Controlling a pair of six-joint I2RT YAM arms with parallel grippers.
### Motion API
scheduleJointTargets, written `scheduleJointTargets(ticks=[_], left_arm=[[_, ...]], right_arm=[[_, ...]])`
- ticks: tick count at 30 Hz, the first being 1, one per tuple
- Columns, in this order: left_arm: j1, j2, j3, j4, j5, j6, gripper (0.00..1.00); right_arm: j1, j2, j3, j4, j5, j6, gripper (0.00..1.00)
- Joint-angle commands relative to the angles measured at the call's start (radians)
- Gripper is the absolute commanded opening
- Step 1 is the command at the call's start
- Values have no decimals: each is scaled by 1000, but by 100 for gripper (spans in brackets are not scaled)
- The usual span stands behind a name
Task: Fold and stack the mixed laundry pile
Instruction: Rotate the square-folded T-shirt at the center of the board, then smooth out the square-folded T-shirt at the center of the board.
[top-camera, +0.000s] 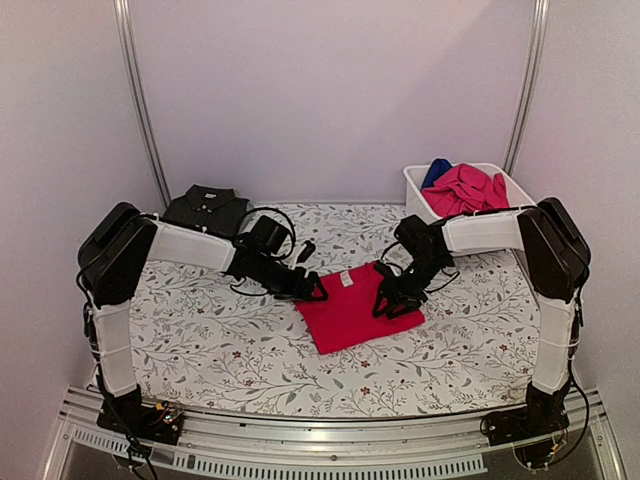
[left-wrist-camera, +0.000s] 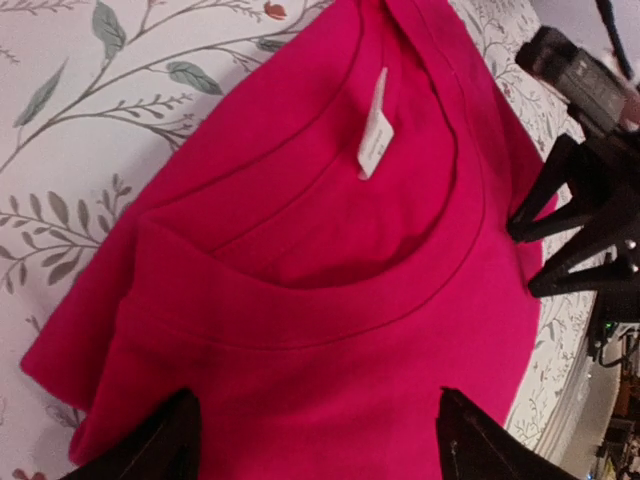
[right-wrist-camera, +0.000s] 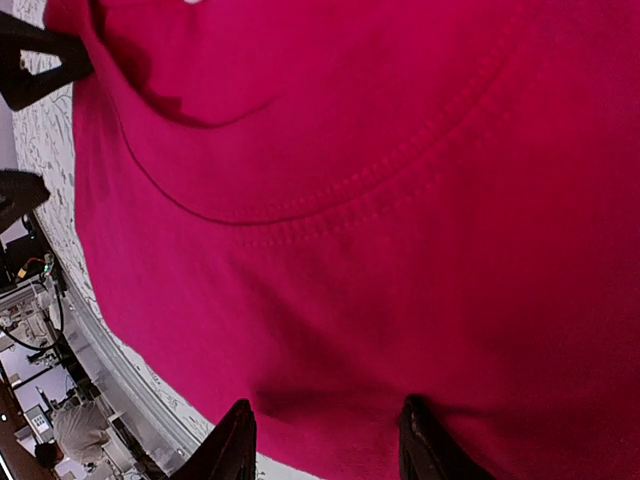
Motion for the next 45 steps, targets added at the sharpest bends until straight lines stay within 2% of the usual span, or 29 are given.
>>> scheduleJointTargets(ticks=[1, 5, 12, 15, 19, 24, 27, 31, 36, 40, 45], left_arm=[[95, 35, 11, -34, -15, -23, 80], [185, 11, -4, -51, -10, -9, 80], [250, -142, -86, -46, 59, 27, 85], [239, -226, -153, -14, 140, 36, 84], [176, -294, -239, 58, 332, 44, 82], [77, -280, -360, 270, 462, -80, 77], [50, -233, -395, 306, 441, -107, 77], [107, -193, -443, 316, 387, -145, 75], [199, -311, -508, 296, 331, -153, 82], [261, -452, -550, 282, 252, -201, 93], [346, -534, -591, 266, 159, -343, 100]], right_arm=[[96, 15, -39, 84, -103, 6, 48], [152, 4, -32, 102, -159, 38, 49], [84, -131, -38, 70, -55, 70, 51], [53, -198, -96, 115, -46, 90, 50], [38, -218, -162, 175, -107, 118, 47], [38, -192, -241, 295, -224, 171, 44], [37, -143, -269, 284, -226, 161, 43], [0, -89, -315, 252, -183, 144, 41], [-23, -112, -243, 144, 1, 81, 37], [65, -249, -109, 165, 98, 9, 37], [238, -202, 80, 143, 232, -66, 34]])
